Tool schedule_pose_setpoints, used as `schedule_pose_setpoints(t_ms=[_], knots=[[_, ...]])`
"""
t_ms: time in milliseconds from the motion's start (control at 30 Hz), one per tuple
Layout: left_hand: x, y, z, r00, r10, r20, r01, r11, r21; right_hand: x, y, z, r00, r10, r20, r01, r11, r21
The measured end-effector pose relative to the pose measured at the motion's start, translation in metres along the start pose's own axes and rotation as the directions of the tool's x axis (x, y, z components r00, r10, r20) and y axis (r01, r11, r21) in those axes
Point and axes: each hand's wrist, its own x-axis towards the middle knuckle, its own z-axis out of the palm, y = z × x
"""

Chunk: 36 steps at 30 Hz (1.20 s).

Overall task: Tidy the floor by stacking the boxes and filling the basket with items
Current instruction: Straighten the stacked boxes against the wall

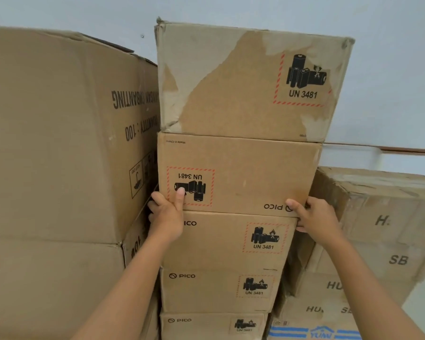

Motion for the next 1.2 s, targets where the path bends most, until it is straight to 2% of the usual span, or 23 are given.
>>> schedule_pose_setpoints(t_ms=[100,233,467,567,667,800,967,1100,1200], knots=[[-0.002,-0.007,0.003,0.993,0.100,-0.067,-0.101,0.995,-0.019,-0.001,0.003,0.006,0.999,0.014,-0.052,-0.012,0.999,0.046],[-0.003,-0.027,0.005,0.947,0.288,-0.145,-0.295,0.955,-0.025,-0.010,0.008,0.018,0.986,0.063,-0.155,-0.041,0.990,0.138],[-0.013,-0.072,0.022,0.885,0.405,-0.230,-0.454,0.860,-0.235,-0.022,0.028,0.054,0.940,0.199,-0.276,-0.148,0.970,0.195],[-0.018,-0.101,0.037,0.934,0.300,-0.195,-0.356,0.836,-0.418,-0.031,0.038,0.069,0.946,0.227,-0.231,-0.167,0.954,0.250],[-0.031,-0.146,0.056,0.978,0.193,-0.077,-0.207,0.876,-0.436,-0.049,0.064,0.087,0.971,0.197,-0.135,-0.169,0.966,0.196],[-0.037,-0.168,0.063,0.996,0.075,0.037,-0.050,0.888,-0.456,-0.067,0.119,0.108,0.980,0.200,0.009,-0.200,0.977,0.078],[-0.024,-0.174,0.052,0.987,0.114,0.114,-0.051,0.892,-0.449,-0.061,0.136,0.108,0.979,0.185,0.088,-0.192,0.978,0.080],[-0.020,-0.177,0.055,0.994,0.087,0.065,-0.049,0.894,-0.445,-0.058,0.144,0.110,0.994,0.105,0.021,-0.106,0.994,0.030],[-0.018,-0.176,0.059,0.997,0.082,0.004,-0.074,0.915,-0.396,-0.055,0.145,0.110,0.992,0.125,-0.011,-0.125,0.991,0.039]])
